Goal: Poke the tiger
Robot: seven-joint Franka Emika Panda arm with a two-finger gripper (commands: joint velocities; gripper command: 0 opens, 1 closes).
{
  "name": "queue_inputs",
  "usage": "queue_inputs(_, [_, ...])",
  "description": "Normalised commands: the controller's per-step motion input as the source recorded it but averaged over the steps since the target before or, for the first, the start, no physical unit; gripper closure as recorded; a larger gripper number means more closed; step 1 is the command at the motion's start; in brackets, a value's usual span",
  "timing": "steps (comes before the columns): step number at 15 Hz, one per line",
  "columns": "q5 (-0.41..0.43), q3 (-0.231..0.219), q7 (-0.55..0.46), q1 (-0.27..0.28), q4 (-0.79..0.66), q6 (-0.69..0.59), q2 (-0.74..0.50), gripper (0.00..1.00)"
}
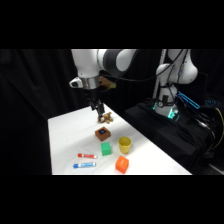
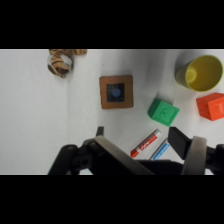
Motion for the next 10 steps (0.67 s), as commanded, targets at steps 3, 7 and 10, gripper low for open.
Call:
queue_inputs(3, [0.02, 0.025, 0.0, -0.056, 0.05, 0.0, 0.02, 0.0])
queue_inputs(7, [0.11, -0.037, -0.12, -0.145, 0.12, -0.06, -0.06, 0.0])
queue_inputs(10, [0.159, -0.09, -0.21, -0.191, 0.1, -0.11, -0.17, 0.0])
